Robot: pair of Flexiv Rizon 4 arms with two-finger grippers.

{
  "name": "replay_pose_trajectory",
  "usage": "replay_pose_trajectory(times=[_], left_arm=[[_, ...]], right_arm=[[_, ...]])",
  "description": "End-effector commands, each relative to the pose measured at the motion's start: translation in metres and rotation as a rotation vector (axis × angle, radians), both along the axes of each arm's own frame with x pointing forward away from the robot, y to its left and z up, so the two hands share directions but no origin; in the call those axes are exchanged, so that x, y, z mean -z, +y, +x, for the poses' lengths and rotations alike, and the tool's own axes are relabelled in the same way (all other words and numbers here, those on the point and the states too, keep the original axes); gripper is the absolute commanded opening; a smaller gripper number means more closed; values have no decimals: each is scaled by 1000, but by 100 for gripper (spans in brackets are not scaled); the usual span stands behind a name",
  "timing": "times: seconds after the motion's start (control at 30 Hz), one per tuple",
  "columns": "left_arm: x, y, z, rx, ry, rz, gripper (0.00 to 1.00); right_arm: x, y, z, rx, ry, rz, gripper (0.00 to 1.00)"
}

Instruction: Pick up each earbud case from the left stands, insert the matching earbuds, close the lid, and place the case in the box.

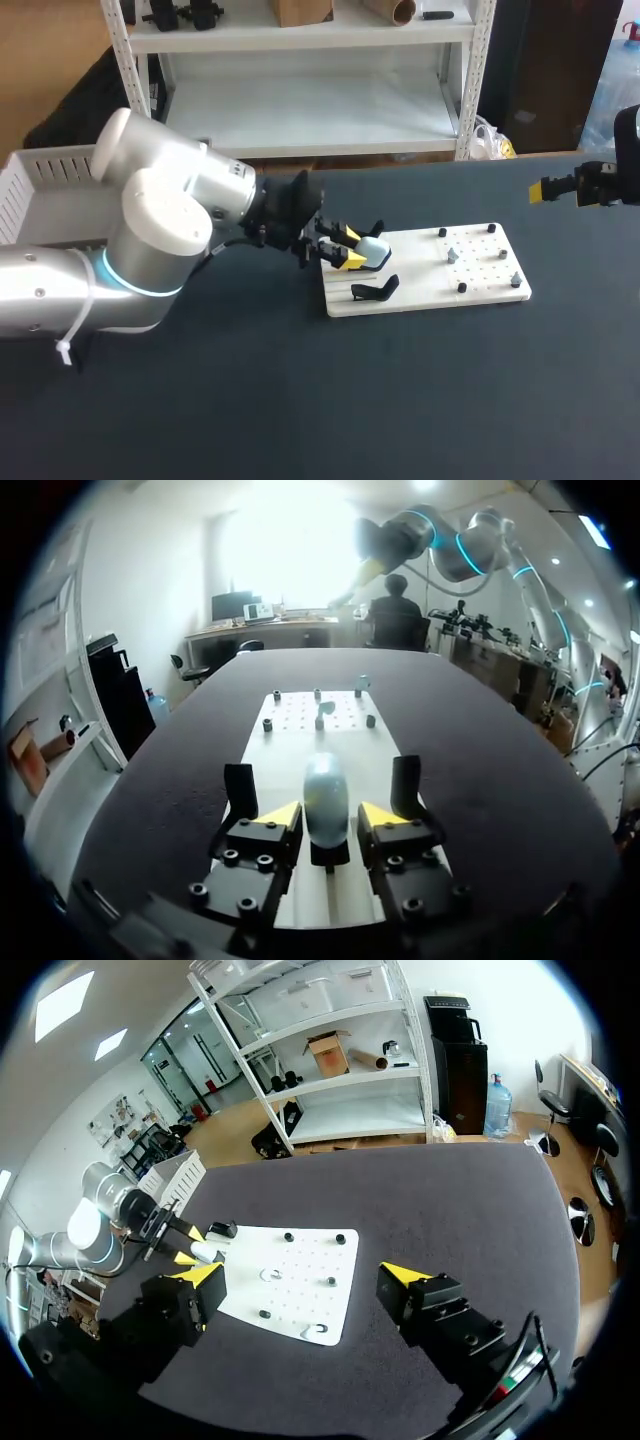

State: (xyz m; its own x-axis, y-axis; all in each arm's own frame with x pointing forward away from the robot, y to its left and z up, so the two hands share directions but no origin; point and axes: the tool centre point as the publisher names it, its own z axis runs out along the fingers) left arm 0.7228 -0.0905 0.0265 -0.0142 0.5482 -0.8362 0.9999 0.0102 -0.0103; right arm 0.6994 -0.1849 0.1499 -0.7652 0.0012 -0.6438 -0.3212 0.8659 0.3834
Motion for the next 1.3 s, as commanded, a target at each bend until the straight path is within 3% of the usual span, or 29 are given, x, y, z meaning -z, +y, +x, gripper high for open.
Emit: replay_pose_trajectory(times=[0.03,1.3], left_arm=[[2,-2,4,1,9,8,32],[6,-7,-1,-50,74,-12,30]], right_arm=[[0,-1,1,-4,1,2,100],[0,-1,1,-4,1,2,100]])
